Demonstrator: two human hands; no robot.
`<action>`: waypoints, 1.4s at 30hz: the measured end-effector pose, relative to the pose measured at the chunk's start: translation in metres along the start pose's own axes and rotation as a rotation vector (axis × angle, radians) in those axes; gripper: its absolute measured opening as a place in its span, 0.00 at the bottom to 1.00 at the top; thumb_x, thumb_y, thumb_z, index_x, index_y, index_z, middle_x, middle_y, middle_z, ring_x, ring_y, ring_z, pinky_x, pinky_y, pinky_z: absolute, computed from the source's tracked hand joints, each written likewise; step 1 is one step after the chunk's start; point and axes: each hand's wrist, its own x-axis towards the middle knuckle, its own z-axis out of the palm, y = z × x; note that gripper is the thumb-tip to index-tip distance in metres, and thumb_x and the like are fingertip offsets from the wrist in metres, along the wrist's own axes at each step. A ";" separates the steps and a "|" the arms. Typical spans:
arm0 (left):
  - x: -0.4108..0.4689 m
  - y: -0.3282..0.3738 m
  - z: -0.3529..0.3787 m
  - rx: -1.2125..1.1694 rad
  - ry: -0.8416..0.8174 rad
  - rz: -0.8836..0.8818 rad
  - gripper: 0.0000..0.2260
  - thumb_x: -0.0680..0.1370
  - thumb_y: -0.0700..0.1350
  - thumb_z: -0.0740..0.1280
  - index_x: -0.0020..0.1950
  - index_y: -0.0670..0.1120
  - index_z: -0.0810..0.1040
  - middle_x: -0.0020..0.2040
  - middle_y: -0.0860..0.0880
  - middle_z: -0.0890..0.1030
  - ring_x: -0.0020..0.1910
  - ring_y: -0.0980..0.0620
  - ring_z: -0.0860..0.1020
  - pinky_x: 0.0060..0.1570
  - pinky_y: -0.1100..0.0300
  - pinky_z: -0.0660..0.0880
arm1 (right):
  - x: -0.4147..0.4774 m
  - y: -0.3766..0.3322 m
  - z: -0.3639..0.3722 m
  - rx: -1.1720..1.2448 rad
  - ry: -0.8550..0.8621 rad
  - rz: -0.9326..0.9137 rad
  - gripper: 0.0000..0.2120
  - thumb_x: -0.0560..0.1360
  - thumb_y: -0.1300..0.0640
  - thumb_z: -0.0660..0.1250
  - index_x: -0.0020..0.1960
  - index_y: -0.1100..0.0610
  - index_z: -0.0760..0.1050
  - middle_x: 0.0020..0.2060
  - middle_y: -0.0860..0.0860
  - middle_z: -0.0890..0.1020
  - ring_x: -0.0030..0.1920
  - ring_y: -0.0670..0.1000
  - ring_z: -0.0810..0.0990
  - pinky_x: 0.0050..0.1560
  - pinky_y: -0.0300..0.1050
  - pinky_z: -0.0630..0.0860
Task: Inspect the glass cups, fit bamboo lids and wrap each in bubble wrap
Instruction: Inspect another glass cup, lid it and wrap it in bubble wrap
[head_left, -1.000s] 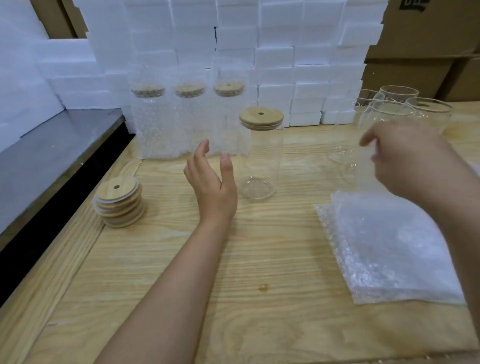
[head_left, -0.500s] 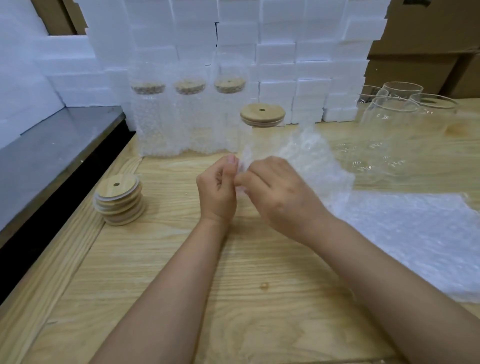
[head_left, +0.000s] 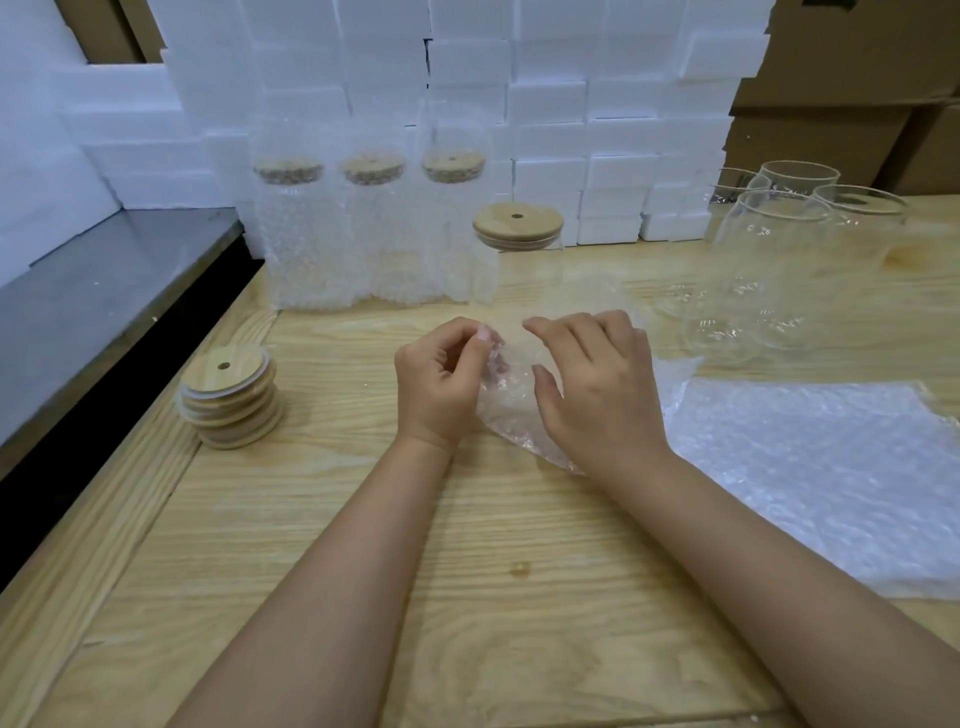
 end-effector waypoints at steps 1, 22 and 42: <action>0.000 0.000 0.000 0.006 0.004 -0.003 0.09 0.74 0.39 0.62 0.37 0.45 0.80 0.29 0.49 0.80 0.30 0.48 0.78 0.35 0.55 0.75 | 0.000 0.000 0.000 -0.033 -0.005 0.000 0.15 0.65 0.64 0.74 0.52 0.60 0.82 0.41 0.55 0.81 0.43 0.61 0.79 0.42 0.50 0.72; -0.007 0.013 0.001 0.607 0.105 0.536 0.14 0.76 0.43 0.56 0.51 0.43 0.81 0.52 0.47 0.80 0.54 0.49 0.70 0.54 0.50 0.60 | 0.001 0.000 0.000 -0.237 0.236 -0.323 0.14 0.72 0.55 0.66 0.28 0.55 0.72 0.49 0.54 0.85 0.52 0.55 0.83 0.59 0.54 0.61; -0.005 0.016 -0.012 0.877 -0.093 0.667 0.10 0.73 0.43 0.59 0.36 0.45 0.78 0.39 0.55 0.81 0.53 0.43 0.79 0.58 0.44 0.57 | 0.077 0.002 -0.004 0.606 -0.339 0.503 0.33 0.70 0.40 0.71 0.71 0.39 0.60 0.53 0.43 0.73 0.63 0.52 0.72 0.67 0.53 0.63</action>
